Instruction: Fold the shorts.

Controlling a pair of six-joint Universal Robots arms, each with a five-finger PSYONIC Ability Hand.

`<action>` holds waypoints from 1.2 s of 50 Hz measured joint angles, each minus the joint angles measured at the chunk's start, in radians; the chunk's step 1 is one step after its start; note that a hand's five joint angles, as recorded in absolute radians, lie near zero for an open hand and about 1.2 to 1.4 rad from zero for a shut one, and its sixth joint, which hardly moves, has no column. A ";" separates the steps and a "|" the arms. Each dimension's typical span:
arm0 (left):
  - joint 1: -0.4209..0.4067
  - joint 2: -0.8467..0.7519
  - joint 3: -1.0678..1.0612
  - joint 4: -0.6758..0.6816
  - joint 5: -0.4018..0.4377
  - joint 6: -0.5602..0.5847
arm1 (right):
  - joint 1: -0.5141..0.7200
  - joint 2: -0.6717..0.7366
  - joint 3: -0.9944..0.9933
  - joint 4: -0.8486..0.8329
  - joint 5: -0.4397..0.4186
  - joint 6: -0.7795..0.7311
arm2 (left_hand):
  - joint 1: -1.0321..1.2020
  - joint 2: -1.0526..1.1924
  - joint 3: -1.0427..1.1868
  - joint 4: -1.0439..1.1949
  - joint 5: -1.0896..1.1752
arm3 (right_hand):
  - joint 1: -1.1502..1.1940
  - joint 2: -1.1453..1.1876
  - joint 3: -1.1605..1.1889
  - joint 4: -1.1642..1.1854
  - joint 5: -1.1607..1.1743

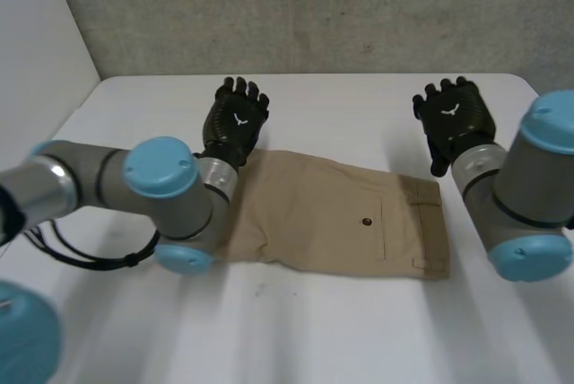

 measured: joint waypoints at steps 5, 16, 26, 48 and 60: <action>0.000 0.182 -0.187 -0.006 0.002 -0.091 | -0.028 -0.129 0.105 0.082 -0.025 0.042 | 0.000 0.000 0.000 0.000 0.000 | 0.000 0.000 0.000 0.000 0.000; 0.001 0.451 -0.535 -0.024 0.007 -0.434 | -0.107 -0.225 0.366 0.201 -0.213 0.246 | 0.000 0.000 0.000 0.000 0.000 | 0.010 0.031 0.038 0.016 0.031; 0.002 0.466 -0.608 -0.028 0.003 -0.498 | -0.130 -0.133 0.445 0.059 -0.269 0.282 | 0.000 0.000 0.000 0.000 0.000 | 0.198 0.246 0.257 0.236 0.219; 0.004 0.477 -0.617 -0.033 -0.001 -0.488 | -0.249 -0.182 0.437 0.054 -0.259 0.068 | 0.000 0.000 0.000 0.000 0.000 | 0.688 0.935 0.930 0.956 0.874; 0.006 0.521 -0.622 -0.054 -0.002 -0.488 | -0.254 -0.253 0.285 0.202 -0.202 -0.406 | 0.000 0.000 0.000 0.000 0.000 | 0.705 0.936 0.931 0.957 0.886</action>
